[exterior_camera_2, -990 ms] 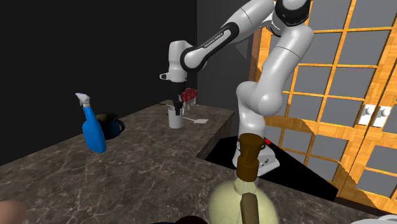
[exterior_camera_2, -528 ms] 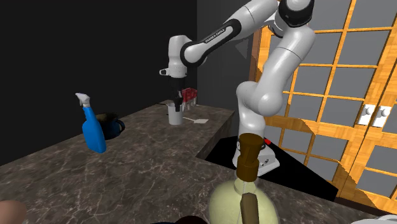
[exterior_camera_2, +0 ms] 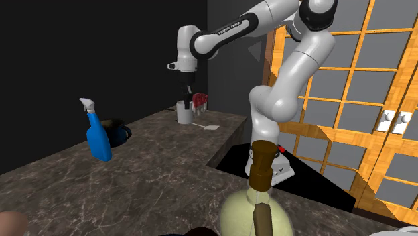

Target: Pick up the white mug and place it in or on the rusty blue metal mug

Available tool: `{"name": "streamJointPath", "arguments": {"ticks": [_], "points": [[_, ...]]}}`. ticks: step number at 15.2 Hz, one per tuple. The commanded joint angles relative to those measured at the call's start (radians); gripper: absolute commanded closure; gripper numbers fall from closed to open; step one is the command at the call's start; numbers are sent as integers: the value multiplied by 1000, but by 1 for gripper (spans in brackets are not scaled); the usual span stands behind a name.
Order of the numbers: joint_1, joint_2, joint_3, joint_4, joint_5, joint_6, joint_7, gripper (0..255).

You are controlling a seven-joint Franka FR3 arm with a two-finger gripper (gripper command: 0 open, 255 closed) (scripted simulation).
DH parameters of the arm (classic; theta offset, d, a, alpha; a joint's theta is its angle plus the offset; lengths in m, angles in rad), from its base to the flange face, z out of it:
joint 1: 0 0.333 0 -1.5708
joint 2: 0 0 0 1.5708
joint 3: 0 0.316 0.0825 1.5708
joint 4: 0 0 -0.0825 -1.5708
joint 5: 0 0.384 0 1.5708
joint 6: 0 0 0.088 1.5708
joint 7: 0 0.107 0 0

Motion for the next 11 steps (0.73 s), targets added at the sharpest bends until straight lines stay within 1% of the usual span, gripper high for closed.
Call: {"name": "streamJointPath", "arguments": {"ticks": [1, 11], "points": [[5, -4, 10, 24, 8, -28, 3, 255], [12, -34, 46, 137, 33, -171, 3, 255]]}}
